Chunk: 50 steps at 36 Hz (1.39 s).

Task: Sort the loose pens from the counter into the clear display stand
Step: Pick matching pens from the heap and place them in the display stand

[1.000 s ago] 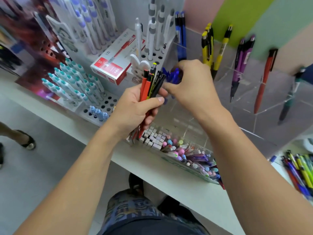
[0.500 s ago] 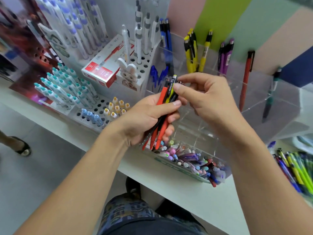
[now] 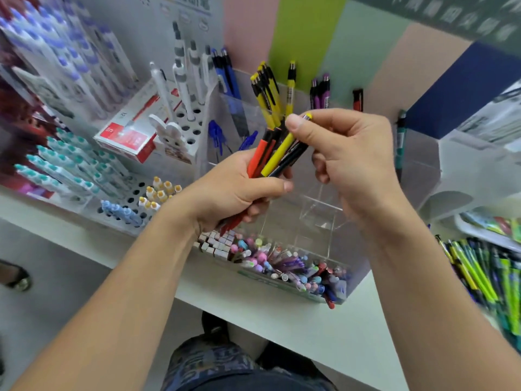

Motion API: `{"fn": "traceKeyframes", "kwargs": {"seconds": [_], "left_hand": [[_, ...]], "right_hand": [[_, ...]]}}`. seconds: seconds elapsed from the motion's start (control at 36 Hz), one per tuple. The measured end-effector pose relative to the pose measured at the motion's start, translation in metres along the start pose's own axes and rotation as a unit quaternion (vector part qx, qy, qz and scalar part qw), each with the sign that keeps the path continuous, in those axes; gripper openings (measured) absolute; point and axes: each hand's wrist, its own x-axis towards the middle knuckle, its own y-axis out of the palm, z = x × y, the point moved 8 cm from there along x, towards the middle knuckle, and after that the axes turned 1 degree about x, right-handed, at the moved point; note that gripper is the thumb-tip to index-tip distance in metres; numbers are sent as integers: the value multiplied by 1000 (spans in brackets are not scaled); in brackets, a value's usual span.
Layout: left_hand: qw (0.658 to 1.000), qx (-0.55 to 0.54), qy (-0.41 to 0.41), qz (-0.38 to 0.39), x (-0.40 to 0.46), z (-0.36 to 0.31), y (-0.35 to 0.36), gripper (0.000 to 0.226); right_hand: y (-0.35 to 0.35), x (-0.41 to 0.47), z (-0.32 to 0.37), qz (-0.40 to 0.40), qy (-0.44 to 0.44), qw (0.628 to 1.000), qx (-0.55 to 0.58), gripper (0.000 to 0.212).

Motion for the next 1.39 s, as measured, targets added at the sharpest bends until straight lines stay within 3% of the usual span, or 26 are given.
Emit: {"fn": "traceKeyframes", "kwargs": {"seconds": [0.11,0.17,0.28,0.39,0.5,0.56,0.67,0.78,1.03,1.08,1.14,1.19,1.31,1.39], "left_hand": [[1000,27,-2,-5,-1,1,-8,12],[1000,2,-11,-11,0,4,-10,7],[995,-87,-26,-45,2,10,-16,8],[977,-202,-30,-60,1,15,-19,22],[961,-273,-23,-23,2,13,-13,29],[957,-290,-28,-9,3,14,-9,30],[964,-262,-39,-14,4,16,-7,26],[974,-218,-46,-32,6,19,-5,3],[982,-186,-27,-34,13,23,3,16],[984,-175,-25,-29,15,21,7,20],[987,-161,-17,-22,17,18,10,18],[989,-146,-13,-9,19,15,17,21],[992,-123,-18,27,26,9,38,16],[994,-107,-23,26,34,6,49,20]], "right_hand": [[-5,14,3,-37,32,995,85,15],[-12,21,13,-65,6,993,101,17],[-38,25,52,-151,-179,968,87,15],[-34,31,74,-148,-297,941,-68,12],[2,52,61,-81,-244,908,-330,21],[15,63,45,-39,-186,905,-381,21],[22,71,33,-36,-138,908,-393,31],[24,64,28,-20,-151,921,-359,35],[12,47,27,-42,-232,899,-369,24],[2,38,30,-78,-236,893,-376,36],[-16,18,41,-142,-259,882,-366,32],[-34,-1,36,-155,-227,903,-330,30],[-43,-16,-19,-35,-9,968,-249,37],[-56,-22,-38,-64,83,991,-80,24]]}}
